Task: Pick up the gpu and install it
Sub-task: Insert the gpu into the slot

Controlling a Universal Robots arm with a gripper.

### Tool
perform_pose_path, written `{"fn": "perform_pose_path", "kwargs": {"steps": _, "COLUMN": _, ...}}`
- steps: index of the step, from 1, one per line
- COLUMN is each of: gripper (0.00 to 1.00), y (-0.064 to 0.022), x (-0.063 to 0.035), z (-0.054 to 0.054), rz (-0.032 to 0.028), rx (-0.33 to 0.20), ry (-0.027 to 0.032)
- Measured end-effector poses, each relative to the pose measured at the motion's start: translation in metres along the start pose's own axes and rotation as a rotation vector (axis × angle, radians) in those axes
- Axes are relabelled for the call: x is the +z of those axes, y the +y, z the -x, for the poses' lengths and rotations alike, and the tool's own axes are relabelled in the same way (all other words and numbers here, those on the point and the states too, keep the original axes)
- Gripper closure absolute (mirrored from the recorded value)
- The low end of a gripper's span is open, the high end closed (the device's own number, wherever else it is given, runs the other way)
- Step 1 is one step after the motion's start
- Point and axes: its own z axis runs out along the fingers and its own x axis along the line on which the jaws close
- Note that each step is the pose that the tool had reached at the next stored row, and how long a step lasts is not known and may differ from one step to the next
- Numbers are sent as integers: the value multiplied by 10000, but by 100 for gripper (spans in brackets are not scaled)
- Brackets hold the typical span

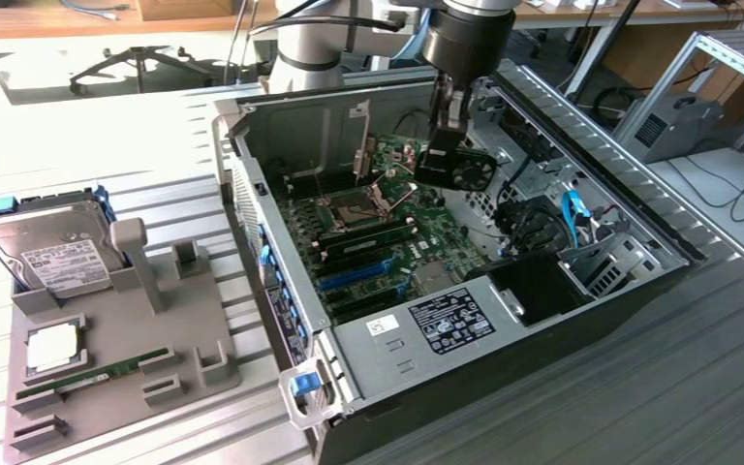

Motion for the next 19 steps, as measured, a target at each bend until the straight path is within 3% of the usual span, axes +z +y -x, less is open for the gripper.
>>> {"fn": "perform_pose_path", "kwargs": {"steps": 19, "gripper": 74, "y": 0, "x": 0, "z": 0, "rz": -14, "rx": -1102, "ry": -30}}
